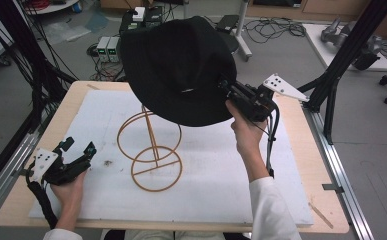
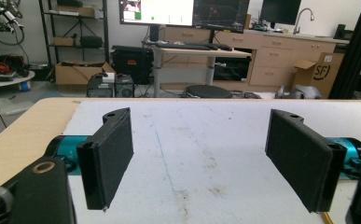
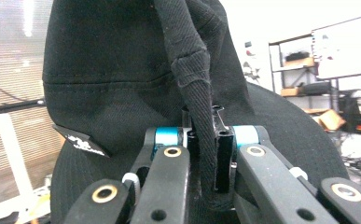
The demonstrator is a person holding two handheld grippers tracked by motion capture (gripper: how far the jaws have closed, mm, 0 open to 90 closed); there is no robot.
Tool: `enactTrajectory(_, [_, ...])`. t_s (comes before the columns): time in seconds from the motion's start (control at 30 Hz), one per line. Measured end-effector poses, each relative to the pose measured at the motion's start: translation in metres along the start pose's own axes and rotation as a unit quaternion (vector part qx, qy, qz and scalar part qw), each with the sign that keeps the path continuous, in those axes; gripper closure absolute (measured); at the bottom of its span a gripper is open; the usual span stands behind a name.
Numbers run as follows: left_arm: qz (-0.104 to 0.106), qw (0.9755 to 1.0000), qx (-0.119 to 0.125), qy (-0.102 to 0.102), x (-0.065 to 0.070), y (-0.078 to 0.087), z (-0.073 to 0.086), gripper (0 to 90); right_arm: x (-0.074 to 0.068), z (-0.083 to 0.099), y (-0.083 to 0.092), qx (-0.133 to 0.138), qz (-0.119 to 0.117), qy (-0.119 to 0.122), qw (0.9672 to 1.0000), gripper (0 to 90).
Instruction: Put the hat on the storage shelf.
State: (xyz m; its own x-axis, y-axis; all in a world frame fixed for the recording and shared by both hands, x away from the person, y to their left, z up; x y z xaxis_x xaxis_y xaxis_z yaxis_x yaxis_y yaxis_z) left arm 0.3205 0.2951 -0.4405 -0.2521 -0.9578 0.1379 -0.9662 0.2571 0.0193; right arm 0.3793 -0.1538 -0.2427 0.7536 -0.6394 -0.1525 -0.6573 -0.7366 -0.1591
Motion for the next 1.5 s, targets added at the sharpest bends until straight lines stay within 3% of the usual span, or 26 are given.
enactTrajectory(0.4, [-0.004,1.0000,0.002,-0.001,-0.001,0.001,-0.001,23.4,-0.035,0.001,-0.007,-0.008,-0.062,-0.028,0.9977,88.1])
enactTrajectory(0.67, [-0.006,1.0000,0.004,-0.002,-0.001,0.001,-0.001,23.4,-0.057,0.010,-0.015,-0.028,-0.087,-0.034,0.9953,88.1])
enactTrajectory(0.93, [-0.008,0.9999,0.006,-0.010,0.000,0.001,-0.002,23.4,-0.067,0.019,-0.022,-0.051,-0.094,-0.045,0.9932,88.1])
enactTrajectory(1.1, [-0.008,0.9999,0.006,-0.008,-0.001,0.001,-0.002,23.4,-0.073,0.024,-0.024,-0.065,-0.110,-0.062,0.9899,88.1])
enactTrajectory(1.33, [-0.008,0.9999,0.006,-0.007,-0.001,0.001,-0.002,23.4,-0.078,0.029,-0.026,-0.075,-0.112,-0.052,0.9895,88.1])
enactTrajectory(1.5, [-0.008,0.9999,0.005,-0.007,-0.001,0.001,-0.001,23.4,-0.078,0.037,-0.027,-0.084,-0.111,-0.057,0.9886,88.0])
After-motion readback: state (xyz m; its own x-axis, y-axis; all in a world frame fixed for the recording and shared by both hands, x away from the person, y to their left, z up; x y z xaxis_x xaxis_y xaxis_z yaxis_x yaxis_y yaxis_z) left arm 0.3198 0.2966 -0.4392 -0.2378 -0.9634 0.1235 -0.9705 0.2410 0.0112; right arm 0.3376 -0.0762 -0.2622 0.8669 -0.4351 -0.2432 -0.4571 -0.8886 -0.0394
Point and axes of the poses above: each handheld gripper's, and its own axes: y roughly backward along the jaws, z roughly out of its underside, x roughly to its right, the point moved 5 cm from there along -y, roughly forward along the jaws, and after that the axes turned 3 degrees about y, right-handed, at the moved point
